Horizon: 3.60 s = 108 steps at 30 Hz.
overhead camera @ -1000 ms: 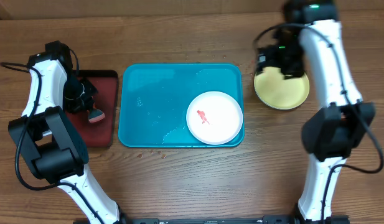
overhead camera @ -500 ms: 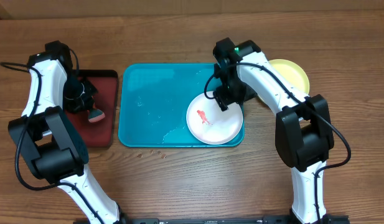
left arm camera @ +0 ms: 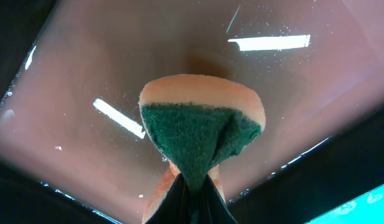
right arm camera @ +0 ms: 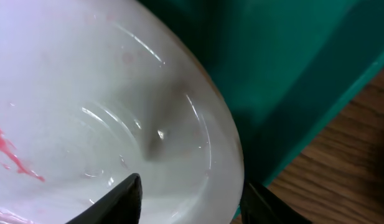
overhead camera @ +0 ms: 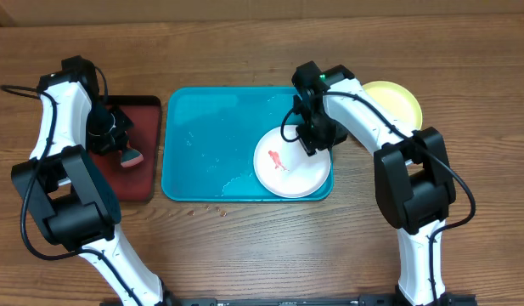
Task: Clean dirty plates on tray and stack at the side
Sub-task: 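Move the right gripper to the white fish plate rim and grasp it, then carry the sponge from the red water tray to the white plate with left gripper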
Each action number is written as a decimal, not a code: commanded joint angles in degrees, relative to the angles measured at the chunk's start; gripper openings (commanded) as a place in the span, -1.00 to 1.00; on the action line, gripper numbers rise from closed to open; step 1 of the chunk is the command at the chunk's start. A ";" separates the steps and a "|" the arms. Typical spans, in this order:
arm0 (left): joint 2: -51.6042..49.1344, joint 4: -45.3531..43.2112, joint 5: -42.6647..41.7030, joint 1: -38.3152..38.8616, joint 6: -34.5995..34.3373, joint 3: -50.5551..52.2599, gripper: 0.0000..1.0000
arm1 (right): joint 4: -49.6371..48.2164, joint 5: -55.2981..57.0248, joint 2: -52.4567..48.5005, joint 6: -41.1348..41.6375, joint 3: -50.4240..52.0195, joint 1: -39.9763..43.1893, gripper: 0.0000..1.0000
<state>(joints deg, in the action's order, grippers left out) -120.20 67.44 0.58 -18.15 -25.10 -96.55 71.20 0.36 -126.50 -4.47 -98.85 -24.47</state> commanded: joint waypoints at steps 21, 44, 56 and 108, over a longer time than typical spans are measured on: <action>1.44 -0.22 -2.14 -0.52 0.68 0.50 -0.91 | 2.78 -3.89 -0.28 27.10 3.02 0.09 -0.17; 1.44 -0.70 -7.69 -0.52 6.32 0.50 -0.91 | -12.74 -5.53 -0.42 26.14 6.93 0.09 -0.40; 1.44 -1.01 -7.67 -0.52 8.15 0.52 -0.92 | -15.21 -5.79 -1.55 23.08 7.02 0.09 -0.89; -5.01 -8.61 -10.60 32.81 0.63 2.67 -0.92 | -25.11 -8.02 -1.57 32.81 7.74 -7.93 -0.92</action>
<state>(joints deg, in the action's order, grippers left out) -122.45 58.92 -12.14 14.28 -22.63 -94.13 45.69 -10.11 -125.86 27.97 -92.55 -31.62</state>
